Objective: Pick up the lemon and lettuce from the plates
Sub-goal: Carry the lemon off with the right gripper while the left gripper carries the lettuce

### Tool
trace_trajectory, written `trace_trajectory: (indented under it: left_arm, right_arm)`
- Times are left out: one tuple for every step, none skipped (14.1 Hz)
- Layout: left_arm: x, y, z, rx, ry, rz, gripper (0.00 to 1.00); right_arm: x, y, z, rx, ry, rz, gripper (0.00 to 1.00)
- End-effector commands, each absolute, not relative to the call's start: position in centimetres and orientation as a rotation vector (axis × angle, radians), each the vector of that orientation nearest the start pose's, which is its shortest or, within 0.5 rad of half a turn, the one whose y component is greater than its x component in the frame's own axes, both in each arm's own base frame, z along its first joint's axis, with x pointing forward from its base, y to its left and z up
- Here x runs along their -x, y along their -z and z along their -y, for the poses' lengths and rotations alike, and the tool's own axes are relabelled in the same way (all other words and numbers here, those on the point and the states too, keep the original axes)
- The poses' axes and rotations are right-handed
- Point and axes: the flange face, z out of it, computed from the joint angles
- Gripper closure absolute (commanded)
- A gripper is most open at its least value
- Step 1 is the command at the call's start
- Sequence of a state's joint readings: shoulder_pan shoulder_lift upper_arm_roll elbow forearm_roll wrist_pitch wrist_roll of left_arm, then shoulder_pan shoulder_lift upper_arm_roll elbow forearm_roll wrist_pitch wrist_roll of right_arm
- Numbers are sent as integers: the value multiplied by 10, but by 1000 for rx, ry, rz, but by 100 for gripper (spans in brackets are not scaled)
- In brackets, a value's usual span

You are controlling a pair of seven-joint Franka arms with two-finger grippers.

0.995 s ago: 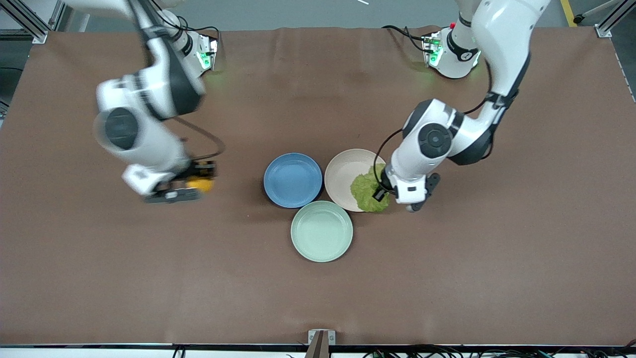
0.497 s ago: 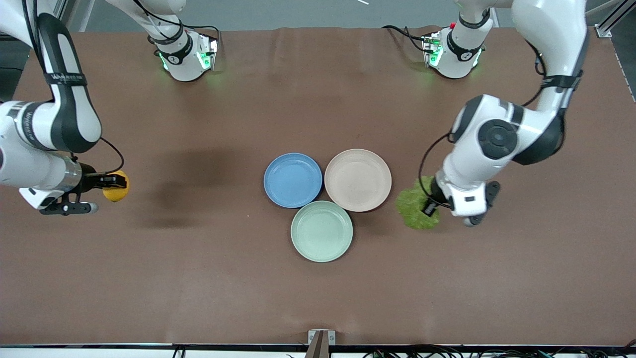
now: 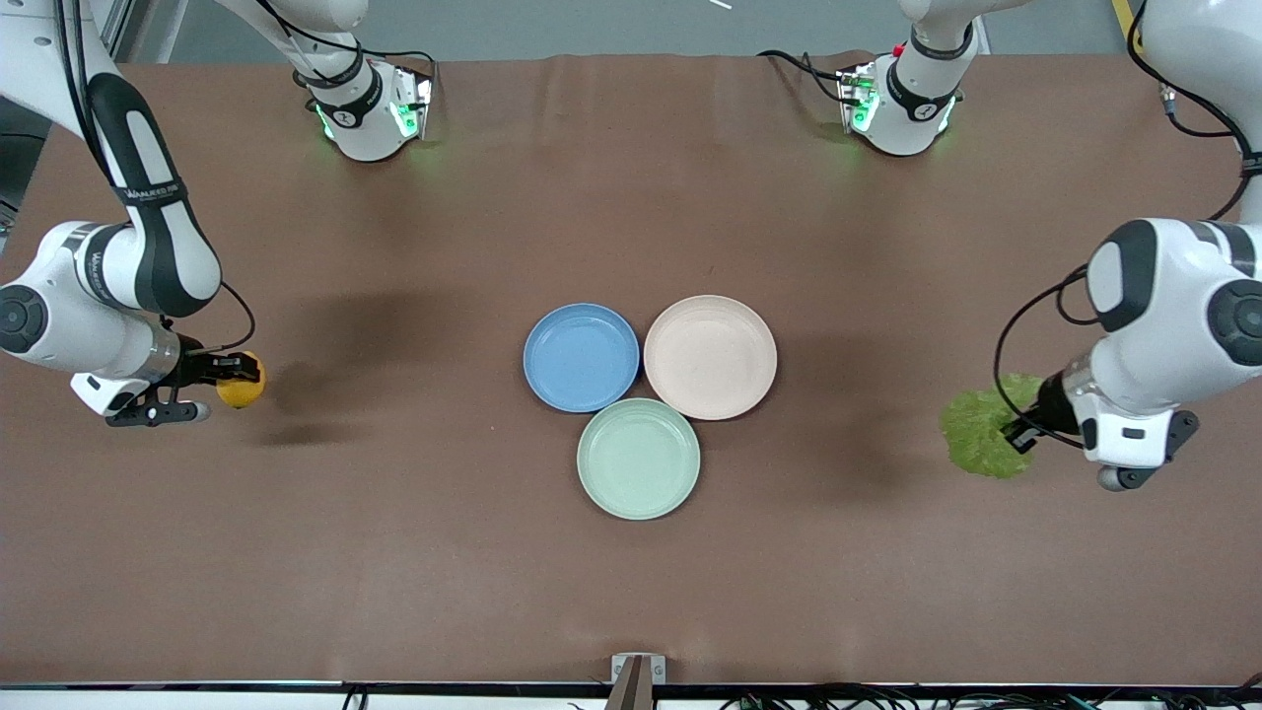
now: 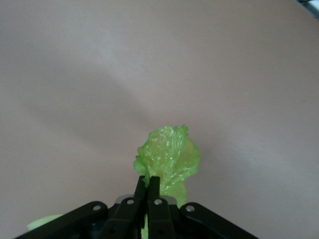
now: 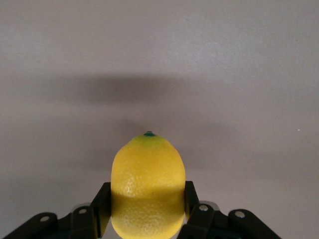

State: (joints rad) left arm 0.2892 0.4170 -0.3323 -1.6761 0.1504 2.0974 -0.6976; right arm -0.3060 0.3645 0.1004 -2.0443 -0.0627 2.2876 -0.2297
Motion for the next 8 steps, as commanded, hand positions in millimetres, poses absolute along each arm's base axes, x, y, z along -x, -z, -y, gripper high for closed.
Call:
trace_trajectory:
  left_arm:
    - [-667, -367, -41, 3028, 36, 755, 100]
    - [-665, -369, -64, 3038, 30, 735, 100]
    - [-661, -366, -80, 3037, 15, 732, 100]
    - [-655, -357, -84, 3034, -20, 727, 100]
    - [-653, -350, -85, 3034, -39, 727, 98]
    - [-650, -342, -97, 3027, -65, 749, 96]
    - [-648, -328, -104, 3025, -93, 748, 97]
    - [-649, -316, -105, 3030, -108, 727, 99]
  right_arm:
    - [-559, -237, 126, 3126, -130, 108, 76]
    - [-558, -231, 128, 3127, -108, 102, 76]
    - [-555, -222, 130, 3128, -96, 92, 76]
    - [-554, -217, 130, 3131, -82, 90, 76]
    - [-553, -216, 131, 3132, -83, 90, 76]
    - [-553, -216, 129, 3132, -83, 95, 76]
    - [-553, -216, 130, 3134, -84, 93, 76]
    - [-552, -214, 128, 3134, -89, 100, 76]
